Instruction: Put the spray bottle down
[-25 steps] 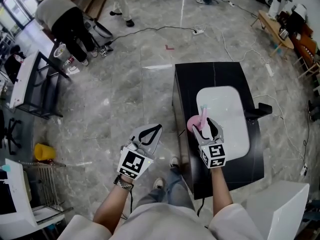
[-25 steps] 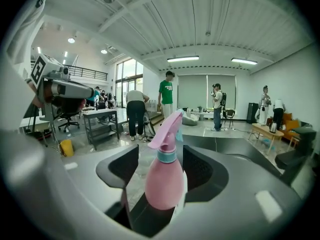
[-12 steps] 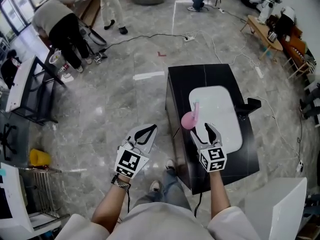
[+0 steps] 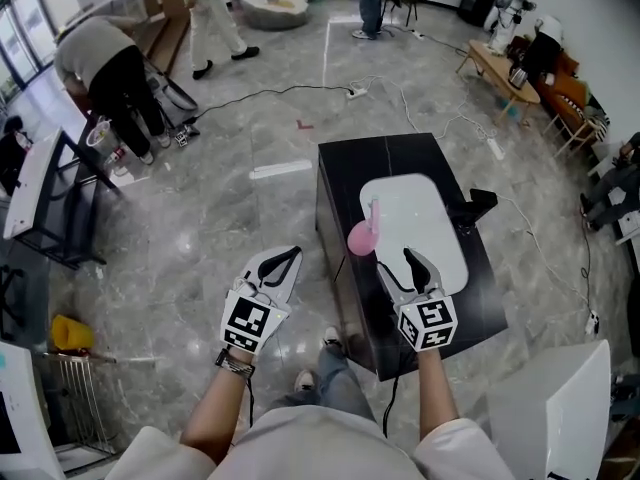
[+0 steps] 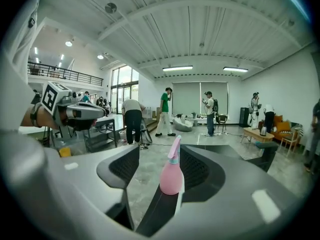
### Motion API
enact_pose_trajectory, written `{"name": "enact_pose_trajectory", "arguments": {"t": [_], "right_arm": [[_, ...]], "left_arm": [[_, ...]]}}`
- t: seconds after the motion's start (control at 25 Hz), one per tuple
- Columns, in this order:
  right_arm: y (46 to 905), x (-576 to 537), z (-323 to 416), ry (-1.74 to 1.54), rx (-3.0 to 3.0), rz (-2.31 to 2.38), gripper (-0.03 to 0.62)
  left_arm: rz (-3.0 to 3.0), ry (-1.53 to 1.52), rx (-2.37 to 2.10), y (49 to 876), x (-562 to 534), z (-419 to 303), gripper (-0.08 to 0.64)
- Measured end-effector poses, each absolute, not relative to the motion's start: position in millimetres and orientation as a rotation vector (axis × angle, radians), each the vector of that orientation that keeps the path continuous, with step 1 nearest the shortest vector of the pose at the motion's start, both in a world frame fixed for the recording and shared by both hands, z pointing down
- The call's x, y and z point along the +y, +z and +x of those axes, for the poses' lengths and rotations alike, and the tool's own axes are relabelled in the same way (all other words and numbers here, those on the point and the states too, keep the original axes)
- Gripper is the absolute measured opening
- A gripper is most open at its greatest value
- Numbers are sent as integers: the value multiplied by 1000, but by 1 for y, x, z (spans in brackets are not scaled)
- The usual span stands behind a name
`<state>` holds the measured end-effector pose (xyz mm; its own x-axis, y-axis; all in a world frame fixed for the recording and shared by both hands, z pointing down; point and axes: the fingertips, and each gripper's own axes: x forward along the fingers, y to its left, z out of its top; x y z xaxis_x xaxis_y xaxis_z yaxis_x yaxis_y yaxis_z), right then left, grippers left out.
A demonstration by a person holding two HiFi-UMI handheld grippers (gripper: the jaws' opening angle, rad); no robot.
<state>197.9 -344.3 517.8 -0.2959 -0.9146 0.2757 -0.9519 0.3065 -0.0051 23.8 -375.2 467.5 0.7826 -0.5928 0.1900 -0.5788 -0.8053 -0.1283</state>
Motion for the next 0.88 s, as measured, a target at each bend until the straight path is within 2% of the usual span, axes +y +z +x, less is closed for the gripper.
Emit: {"name": "enact_pose_trajectory", "arguments": {"t": [0.36,0.68,0.88], "right_arm": [[448,-308,185,154,-2423,1750,170],[390,-274,186,29,-2327,1869,12],[369,-254,184,35,-2288,1921,6]], "left_arm": [[-2902,-257,872,435,-351,33,0],[-2891,-190,783,401,-335,40,0],[-2876,-158,747,380,-321,41,0]]}}
